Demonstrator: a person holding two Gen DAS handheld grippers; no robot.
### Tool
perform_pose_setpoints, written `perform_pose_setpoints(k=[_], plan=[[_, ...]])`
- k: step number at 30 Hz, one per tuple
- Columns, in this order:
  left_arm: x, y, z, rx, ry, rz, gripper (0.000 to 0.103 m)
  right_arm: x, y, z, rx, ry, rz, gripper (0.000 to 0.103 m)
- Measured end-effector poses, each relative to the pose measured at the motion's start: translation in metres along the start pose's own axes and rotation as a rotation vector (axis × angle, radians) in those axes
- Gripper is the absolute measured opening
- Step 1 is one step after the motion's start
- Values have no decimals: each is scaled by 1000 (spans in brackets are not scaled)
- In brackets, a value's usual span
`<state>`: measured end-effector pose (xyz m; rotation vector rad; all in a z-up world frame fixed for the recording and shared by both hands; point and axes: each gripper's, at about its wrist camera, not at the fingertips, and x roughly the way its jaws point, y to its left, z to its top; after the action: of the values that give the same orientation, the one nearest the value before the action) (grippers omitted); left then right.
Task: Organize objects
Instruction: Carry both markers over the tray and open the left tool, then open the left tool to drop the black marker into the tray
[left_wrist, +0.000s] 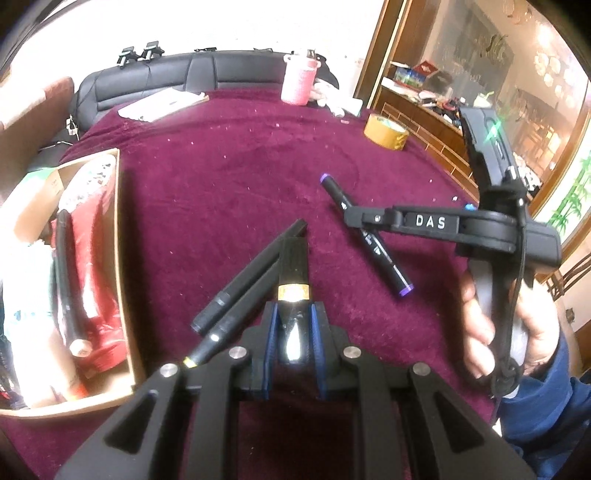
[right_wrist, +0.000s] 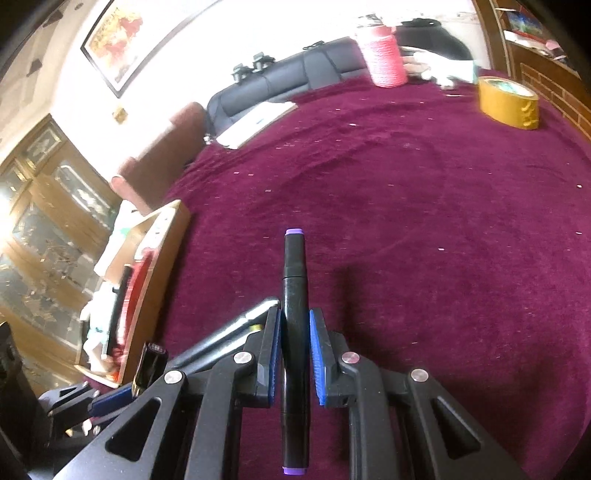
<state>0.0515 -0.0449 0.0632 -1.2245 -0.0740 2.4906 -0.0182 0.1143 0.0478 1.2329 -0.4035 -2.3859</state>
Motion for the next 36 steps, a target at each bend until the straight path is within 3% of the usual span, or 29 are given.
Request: perform_pose_setpoints(k=[10, 19, 28, 36], plan=[[-50, 48, 5, -90, -110, 56, 17, 8, 55, 5, -27, 137, 164, 17], [-93, 120, 1, -213, -190, 181, 17, 34, 127, 17, -114, 199, 215, 17], [-96, 178, -14, -322, -174, 256, 17, 88, 200, 25, -188, 243, 243, 17], [-91, 192, -24, -345, -154, 259, 17, 135, 223, 30, -193, 271, 208, 17]])
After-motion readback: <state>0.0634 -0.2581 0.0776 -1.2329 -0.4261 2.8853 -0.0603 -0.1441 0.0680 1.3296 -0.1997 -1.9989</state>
